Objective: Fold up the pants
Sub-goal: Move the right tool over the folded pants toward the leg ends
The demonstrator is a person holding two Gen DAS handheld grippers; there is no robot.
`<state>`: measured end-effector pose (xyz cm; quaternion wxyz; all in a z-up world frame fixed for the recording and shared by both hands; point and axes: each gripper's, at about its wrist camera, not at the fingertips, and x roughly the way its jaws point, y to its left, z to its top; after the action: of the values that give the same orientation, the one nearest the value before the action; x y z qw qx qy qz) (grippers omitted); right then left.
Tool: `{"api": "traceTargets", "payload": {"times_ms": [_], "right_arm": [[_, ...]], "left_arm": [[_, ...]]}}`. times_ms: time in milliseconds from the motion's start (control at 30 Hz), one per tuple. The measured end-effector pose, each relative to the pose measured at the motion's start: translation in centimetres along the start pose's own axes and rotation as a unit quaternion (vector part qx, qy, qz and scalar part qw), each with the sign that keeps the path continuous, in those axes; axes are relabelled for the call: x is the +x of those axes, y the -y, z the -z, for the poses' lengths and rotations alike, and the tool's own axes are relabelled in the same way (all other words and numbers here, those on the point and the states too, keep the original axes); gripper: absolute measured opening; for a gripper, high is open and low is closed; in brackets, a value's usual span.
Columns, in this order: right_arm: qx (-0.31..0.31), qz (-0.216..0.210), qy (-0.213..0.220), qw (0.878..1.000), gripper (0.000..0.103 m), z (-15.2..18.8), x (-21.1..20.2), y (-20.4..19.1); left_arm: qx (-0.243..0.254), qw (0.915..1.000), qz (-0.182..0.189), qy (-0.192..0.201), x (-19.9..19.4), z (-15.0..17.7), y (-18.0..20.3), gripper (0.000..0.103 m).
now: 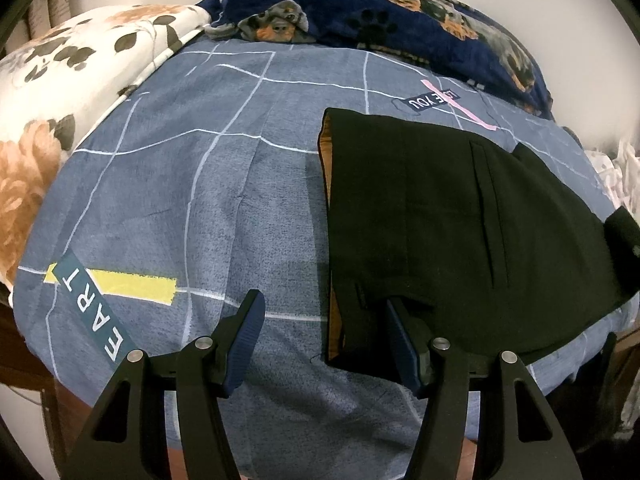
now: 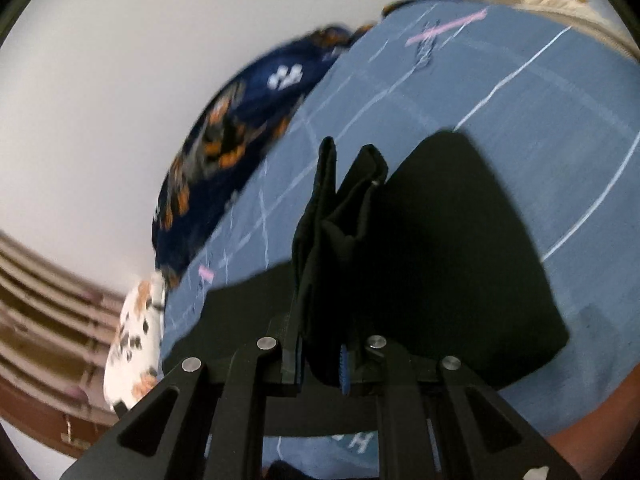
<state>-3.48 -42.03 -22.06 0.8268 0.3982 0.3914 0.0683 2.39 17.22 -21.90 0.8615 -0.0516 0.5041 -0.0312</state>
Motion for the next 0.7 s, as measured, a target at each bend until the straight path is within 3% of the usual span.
{"api": "traceTargets", "payload": {"times_ms": [500, 700], "right_arm": [[-0.118, 0.072, -0.050, 0.989, 0.015, 3.2, 4.8, -3.8], [-0.188, 0.101, -0.060, 0.975, 0.019, 4.4, 5.6, -5.4]], "left_arm": [[-0.013, 0.9999, 0.008, 0.000, 0.2, 0.1, -0.4, 0.064], [-0.017, 0.9998, 0.008, -0.001, 0.2, 0.2, -0.4, 0.065]]}}
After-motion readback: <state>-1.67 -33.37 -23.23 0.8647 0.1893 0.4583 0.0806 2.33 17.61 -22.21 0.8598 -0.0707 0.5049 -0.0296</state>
